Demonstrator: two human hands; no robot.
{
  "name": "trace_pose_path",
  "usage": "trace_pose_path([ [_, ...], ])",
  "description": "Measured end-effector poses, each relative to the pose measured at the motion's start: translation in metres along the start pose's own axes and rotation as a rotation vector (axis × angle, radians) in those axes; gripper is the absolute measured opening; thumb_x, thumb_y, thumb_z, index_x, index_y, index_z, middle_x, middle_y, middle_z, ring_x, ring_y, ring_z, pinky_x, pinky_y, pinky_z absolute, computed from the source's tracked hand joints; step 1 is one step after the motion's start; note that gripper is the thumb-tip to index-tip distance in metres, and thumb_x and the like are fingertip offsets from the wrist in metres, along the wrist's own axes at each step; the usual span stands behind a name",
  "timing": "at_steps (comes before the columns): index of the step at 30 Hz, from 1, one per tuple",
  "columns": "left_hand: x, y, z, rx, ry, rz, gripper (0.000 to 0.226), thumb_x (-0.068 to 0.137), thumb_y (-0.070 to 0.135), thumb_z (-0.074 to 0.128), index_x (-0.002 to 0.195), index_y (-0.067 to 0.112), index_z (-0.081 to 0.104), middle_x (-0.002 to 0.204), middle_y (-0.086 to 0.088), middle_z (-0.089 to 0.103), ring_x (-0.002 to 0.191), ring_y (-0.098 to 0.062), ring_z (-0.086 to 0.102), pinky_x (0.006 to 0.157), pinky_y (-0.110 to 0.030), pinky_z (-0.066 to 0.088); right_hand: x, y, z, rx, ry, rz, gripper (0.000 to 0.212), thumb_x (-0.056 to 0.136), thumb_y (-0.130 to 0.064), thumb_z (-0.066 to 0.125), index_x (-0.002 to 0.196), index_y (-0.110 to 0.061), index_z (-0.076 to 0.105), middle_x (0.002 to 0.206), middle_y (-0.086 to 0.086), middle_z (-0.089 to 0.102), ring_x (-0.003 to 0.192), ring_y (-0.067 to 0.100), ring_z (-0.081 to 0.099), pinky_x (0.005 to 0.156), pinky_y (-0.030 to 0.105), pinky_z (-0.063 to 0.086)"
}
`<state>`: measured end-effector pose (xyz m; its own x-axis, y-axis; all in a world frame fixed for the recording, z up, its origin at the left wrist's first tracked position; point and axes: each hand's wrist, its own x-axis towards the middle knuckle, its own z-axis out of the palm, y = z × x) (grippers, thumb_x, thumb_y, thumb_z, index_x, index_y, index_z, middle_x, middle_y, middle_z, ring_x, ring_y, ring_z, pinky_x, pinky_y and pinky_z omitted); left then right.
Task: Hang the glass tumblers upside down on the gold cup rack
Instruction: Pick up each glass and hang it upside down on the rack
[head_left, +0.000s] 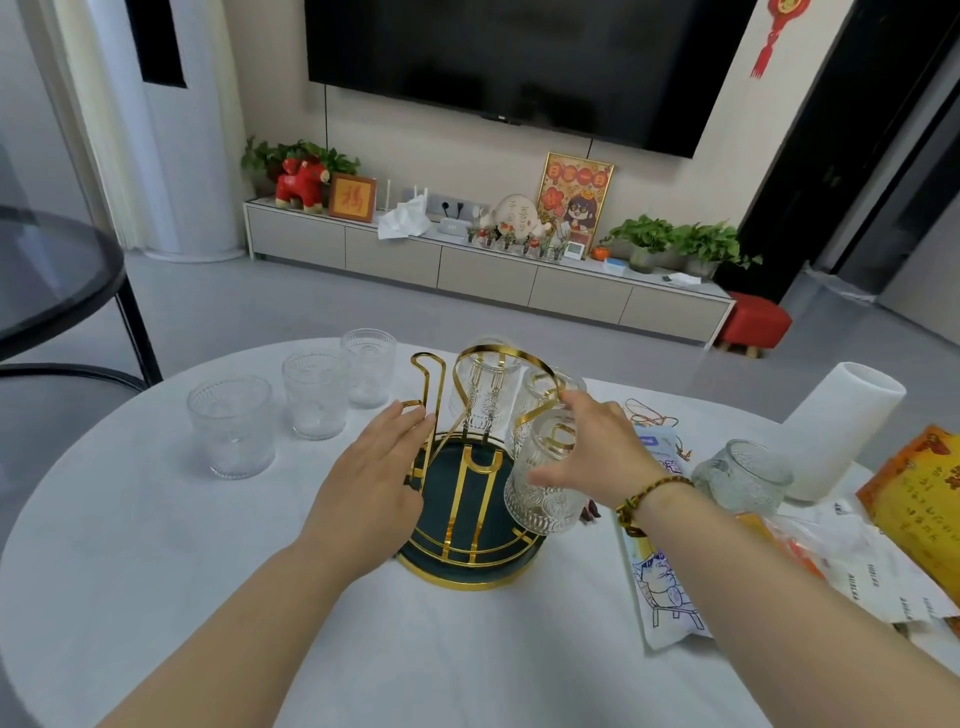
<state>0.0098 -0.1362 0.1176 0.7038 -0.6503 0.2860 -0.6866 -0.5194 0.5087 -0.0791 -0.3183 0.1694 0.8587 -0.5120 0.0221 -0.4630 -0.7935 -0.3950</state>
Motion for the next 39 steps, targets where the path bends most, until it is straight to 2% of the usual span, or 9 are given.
trace_pose_path([
  [11, -0.007, -0.002, -0.008, -0.024, -0.012, 0.02, 0.062, 0.089, 0.021, 0.05, 0.14, 0.029, 0.015, 0.155, 0.008, 0.009, 0.142, -0.011, 0.006, 0.115, -0.032, 0.016, -0.011, 0.001, -0.005, -0.079, 0.015, -0.047, 0.087, 0.065, -0.043, 0.07, 0.133, -0.018, 0.023, 0.14, 0.007, 0.035, 0.126, 0.026, 0.026, 0.104, 0.042, 0.029],
  [17, -0.043, -0.053, -0.017, 0.1, 0.087, -0.053, 0.059, 0.088, 0.032, 0.051, 0.139, 0.025, 0.022, 0.154, 0.001, 0.016, 0.141, -0.017, 0.014, 0.116, -0.035, 0.015, -0.035, -0.034, -0.007, 0.089, 0.676, -0.35, 0.02, 0.071, -0.014, 0.064, 0.087, -0.002, 0.062, 0.085, 0.017, 0.065, 0.083, 0.031, 0.053, 0.074, 0.024, 0.026],
  [19, -0.061, -0.083, -0.021, 0.149, 0.091, -0.132, 0.056, 0.088, 0.031, 0.052, 0.137, 0.018, 0.029, 0.152, -0.004, 0.023, 0.141, -0.02, 0.017, 0.116, -0.037, 0.012, -0.04, -0.061, 0.013, 0.137, 0.611, -0.486, 0.014, 0.071, -0.01, 0.058, 0.081, -0.001, 0.062, 0.077, 0.015, 0.065, 0.077, 0.022, 0.051, 0.076, 0.025, 0.034],
  [22, -0.085, -0.133, -0.024, 0.29, 0.03, -0.347, 0.059, 0.089, 0.044, 0.043, 0.139, 0.019, 0.024, 0.153, -0.002, 0.021, 0.142, -0.017, 0.009, 0.116, -0.038, 0.005, -0.037, -0.099, 0.062, 0.18, 0.27, -0.564, 0.017, 0.078, -0.012, 0.058, 0.094, -0.005, 0.061, 0.093, 0.011, 0.064, 0.089, 0.016, 0.051, 0.082, 0.024, 0.038],
  [25, -0.096, -0.167, -0.023, 0.384, -0.057, -0.495, 0.068, 0.086, 0.059, 0.033, 0.141, 0.025, 0.011, 0.155, 0.002, 0.009, 0.143, -0.016, 0.0, 0.117, -0.039, -0.002, -0.021, -0.126, 0.116, 0.305, -0.041, -0.441, 0.032, 0.083, -0.02, 0.054, 0.114, -0.012, 0.05, 0.115, 0.005, 0.054, 0.104, 0.013, 0.045, 0.087, 0.02, 0.033],
  [29, -0.096, -0.191, -0.015, 0.302, -0.098, -0.581, 0.073, 0.083, 0.064, 0.03, 0.141, 0.027, 0.005, 0.156, 0.002, 0.0, 0.143, -0.015, -0.005, 0.117, -0.04, -0.004, 0.015, -0.157, 0.178, 0.519, -0.241, -0.223, 0.065, 0.077, -0.023, 0.063, 0.131, -0.011, 0.028, 0.136, 0.009, 0.037, 0.125, 0.02, 0.034, 0.102, 0.029, 0.029],
  [33, -0.096, -0.199, -0.009, 0.3, -0.069, -0.573, 0.073, 0.082, 0.065, 0.03, 0.141, 0.027, 0.005, 0.156, 0.001, -0.001, 0.142, -0.016, -0.006, 0.117, -0.041, -0.004, 0.051, -0.181, 0.222, 0.674, -0.261, -0.131, 0.084, 0.069, -0.023, 0.071, 0.134, -0.012, 0.019, 0.141, 0.009, 0.03, 0.13, 0.021, 0.028, 0.102, 0.028, 0.027],
  [36, -0.097, -0.201, -0.007, 0.3, -0.042, -0.57, 0.074, 0.082, 0.065, 0.03, 0.141, 0.028, 0.006, 0.156, 0.002, 0.0, 0.142, -0.016, -0.006, 0.117, -0.041, -0.004, 0.073, -0.201, 0.246, 0.807, -0.117, -0.11, 0.073, 0.061, -0.016, 0.075, 0.121, -0.012, 0.033, 0.122, 0.006, 0.046, 0.116, 0.022, 0.043, 0.09, 0.021, 0.036],
  [39, -0.097, -0.201, -0.006, 0.307, -0.046, -0.577, 0.074, 0.082, 0.065, 0.029, 0.141, 0.028, 0.004, 0.156, 0.003, -0.002, 0.142, -0.015, -0.008, 0.116, -0.04, -0.006, 0.089, -0.214, 0.259, 0.915, -0.001, -0.081, 0.082, 0.057, -0.016, 0.077, 0.124, -0.016, 0.028, 0.11, -0.007, 0.037, 0.107, 0.011, 0.038, 0.089, 0.016, 0.032],
])
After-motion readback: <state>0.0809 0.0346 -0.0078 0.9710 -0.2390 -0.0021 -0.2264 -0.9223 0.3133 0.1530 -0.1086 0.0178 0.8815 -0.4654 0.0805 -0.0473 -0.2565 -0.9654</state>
